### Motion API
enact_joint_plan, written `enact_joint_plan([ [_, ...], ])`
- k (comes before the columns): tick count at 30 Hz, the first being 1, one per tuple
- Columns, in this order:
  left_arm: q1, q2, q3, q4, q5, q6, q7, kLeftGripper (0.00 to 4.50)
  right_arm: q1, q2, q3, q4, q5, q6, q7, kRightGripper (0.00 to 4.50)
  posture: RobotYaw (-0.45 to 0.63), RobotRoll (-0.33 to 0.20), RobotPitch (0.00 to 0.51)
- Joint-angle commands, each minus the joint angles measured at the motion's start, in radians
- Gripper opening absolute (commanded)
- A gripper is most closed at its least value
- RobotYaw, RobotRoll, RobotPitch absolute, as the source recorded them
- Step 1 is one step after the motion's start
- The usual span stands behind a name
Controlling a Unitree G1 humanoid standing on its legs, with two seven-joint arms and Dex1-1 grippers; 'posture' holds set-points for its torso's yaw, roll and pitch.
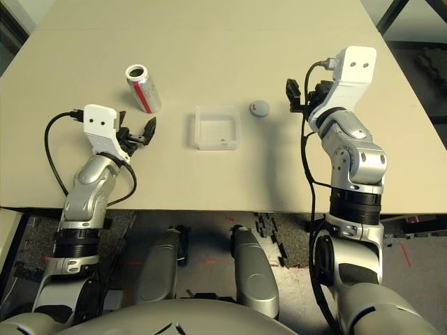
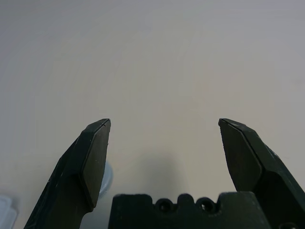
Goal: Pour the medicine from the bottle into the box.
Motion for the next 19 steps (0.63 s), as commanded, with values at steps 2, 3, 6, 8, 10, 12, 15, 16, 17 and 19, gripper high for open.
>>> enact_joint_plan([
  [2, -0.085, 0.074, 0.113, 0.127, -0.03, -0.061, 0.028, 4.49, 0.055, -0.009, -0.079, 0.063, -0.026, -0.118, -0.045, 4.5, 0.05, 0.0, 0.245],
  [3, -0.115, 0.097, 0.131, 0.18, -0.031, -0.088, 0.028, 4.49, 0.063, -0.014, -0.092, 0.086, -0.036, -0.153, -0.057, 4.5, 0.05, 0.0, 0.245],
  [6, -0.202, 0.157, 0.172, 0.344, -0.035, -0.166, 0.028, 4.49, 0.094, -0.036, -0.12, 0.157, -0.071, -0.258, -0.088, 4.5, 0.06, 0.0, 0.243],
  [8, -0.266, 0.201, 0.206, 0.477, -0.042, -0.223, 0.029, 4.49, 0.116, -0.047, -0.146, 0.211, -0.088, -0.327, -0.115, 4.5, 0.06, 0.0, 0.242],
  [10, -0.317, 0.231, 0.227, 0.596, -0.048, -0.273, 0.031, 4.49, 0.13, -0.061, -0.162, 0.264, -0.096, -0.376, -0.125, 4.5, 0.06, 0.0, 0.24],
  [12, -0.36, 0.25, 0.241, 0.709, -0.051, -0.317, 0.038, 4.49, 0.145, -0.074, -0.174, 0.32, -0.101, -0.418, -0.124, 4.5, 0.05, 0.0, 0.233],
  [15, -0.398, 0.267, 0.244, 0.832, -0.046, -0.375, 0.044, 4.49, 0.16, -0.085, -0.181, 0.383, -0.102, -0.469, -0.12, 4.5, 0.05, 0.0, 0.225],
  [16, -0.405, 0.269, 0.245, 0.862, -0.048, -0.39, 0.047, 4.49, 0.166, -0.086, -0.18, 0.394, -0.104, -0.481, -0.121, 4.5, 0.04, 0.0, 0.222],
  [17, -0.409, 0.268, 0.245, 0.888, -0.05, -0.4, 0.05, 4.49, 0.17, -0.087, -0.182, 0.397, -0.1, -0.488, -0.123, 4.5, 0.03, 0.0, 0.22],
  [19, -0.413, 0.263, 0.241, 0.929, -0.052, -0.415, 0.052, 4.49, 0.176, -0.083, -0.183, 0.385, -0.091, -0.492, -0.126, 4.5, 0.01, 0.0, 0.218],
])
